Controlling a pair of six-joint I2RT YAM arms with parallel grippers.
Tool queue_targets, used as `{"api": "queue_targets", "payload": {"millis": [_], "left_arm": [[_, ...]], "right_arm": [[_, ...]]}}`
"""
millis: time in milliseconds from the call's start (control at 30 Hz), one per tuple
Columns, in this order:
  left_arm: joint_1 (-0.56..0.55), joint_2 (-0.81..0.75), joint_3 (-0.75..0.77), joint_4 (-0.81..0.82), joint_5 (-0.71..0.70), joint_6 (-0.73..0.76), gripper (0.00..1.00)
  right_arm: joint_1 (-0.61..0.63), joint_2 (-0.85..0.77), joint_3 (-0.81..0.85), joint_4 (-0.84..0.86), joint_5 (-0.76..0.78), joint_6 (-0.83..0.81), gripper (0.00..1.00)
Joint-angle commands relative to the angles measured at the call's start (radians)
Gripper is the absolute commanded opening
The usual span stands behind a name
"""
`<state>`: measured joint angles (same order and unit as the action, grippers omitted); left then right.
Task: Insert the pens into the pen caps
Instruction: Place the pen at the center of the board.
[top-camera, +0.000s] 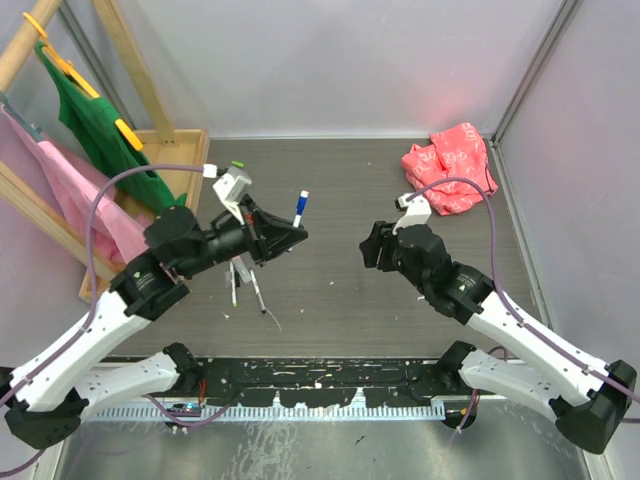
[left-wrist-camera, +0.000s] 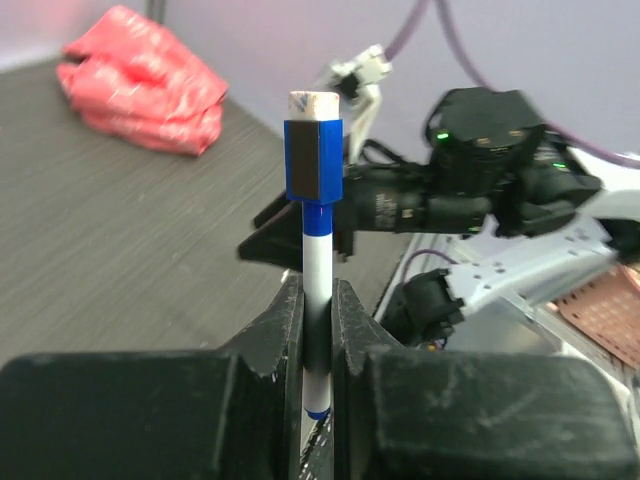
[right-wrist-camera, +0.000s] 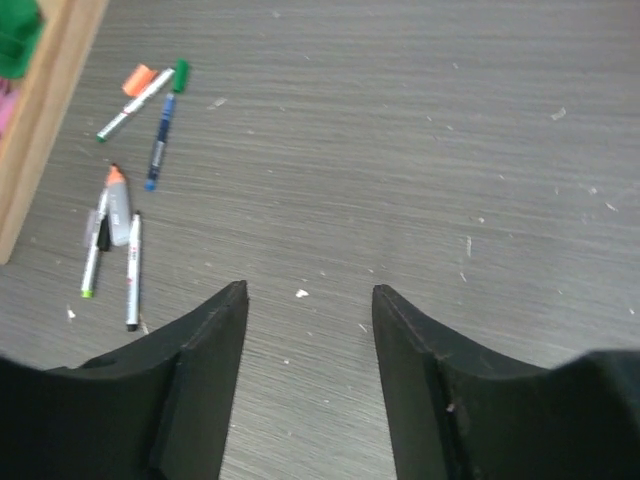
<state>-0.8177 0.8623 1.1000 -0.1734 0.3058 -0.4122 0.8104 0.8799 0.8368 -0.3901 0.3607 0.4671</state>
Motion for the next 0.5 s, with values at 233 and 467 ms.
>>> {"api": "queue_targets", "payload": {"millis": [233,467], "left_arm": [[0.004,0.287,0.031,-0.156,-0.356,-0.121,0.0],[0.004,0.518,0.071,-0.162,-0.471,-0.191,0.0]], "right_arm": [[-0.31,-0.11,-0.184,0.025,-0.31,0.028,0.78],[-0.321,-0.213,-0.232,0.007,-0.337,0.008,0.81]]}}
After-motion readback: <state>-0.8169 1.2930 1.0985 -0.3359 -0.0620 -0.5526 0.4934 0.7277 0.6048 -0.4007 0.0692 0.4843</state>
